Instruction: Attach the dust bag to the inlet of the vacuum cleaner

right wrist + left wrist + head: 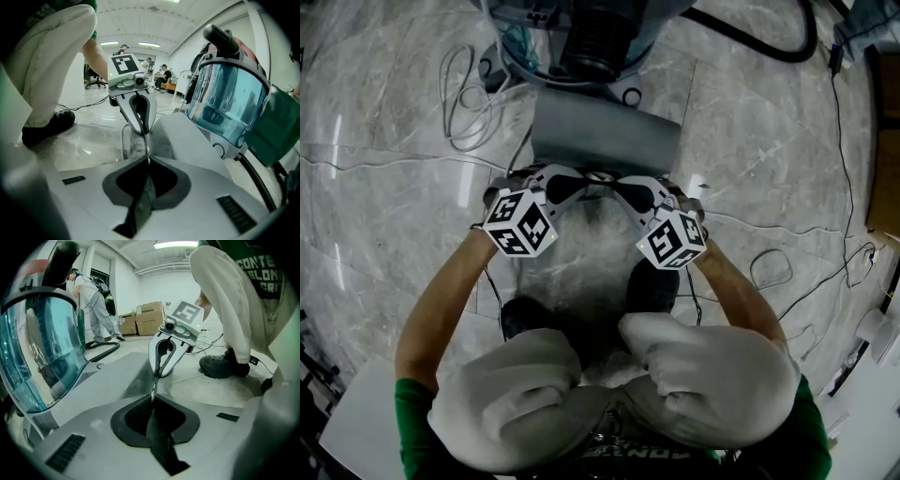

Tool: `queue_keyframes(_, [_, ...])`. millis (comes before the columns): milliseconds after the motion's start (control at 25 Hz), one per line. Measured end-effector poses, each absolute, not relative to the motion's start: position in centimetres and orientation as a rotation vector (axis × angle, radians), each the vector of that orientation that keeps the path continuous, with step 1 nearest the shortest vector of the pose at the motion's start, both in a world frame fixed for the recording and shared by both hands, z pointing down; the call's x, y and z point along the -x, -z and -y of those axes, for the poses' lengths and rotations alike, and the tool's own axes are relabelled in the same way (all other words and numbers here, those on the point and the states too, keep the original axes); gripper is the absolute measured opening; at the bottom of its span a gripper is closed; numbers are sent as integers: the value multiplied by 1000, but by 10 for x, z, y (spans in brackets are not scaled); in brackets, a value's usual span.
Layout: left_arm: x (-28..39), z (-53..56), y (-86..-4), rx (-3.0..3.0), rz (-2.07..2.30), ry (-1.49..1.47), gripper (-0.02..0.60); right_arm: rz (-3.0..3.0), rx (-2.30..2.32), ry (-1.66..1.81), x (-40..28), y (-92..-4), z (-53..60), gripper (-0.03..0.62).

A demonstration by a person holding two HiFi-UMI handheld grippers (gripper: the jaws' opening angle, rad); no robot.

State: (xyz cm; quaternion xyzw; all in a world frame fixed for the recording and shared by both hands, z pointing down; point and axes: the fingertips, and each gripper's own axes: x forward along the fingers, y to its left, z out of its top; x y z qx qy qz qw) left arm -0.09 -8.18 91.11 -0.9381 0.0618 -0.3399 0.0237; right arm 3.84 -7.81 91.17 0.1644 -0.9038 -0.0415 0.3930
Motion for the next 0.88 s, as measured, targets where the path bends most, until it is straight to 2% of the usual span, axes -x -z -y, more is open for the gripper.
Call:
queue_keyframes(480, [2, 92, -905, 2901, -268, 1090, 14, 2325, -395, 56, -36, -901, 86, 17])
queue_keyframes(880, [10, 84, -858, 2901, -260, 997, 12, 2376, -361, 53, -28, -854, 79, 15])
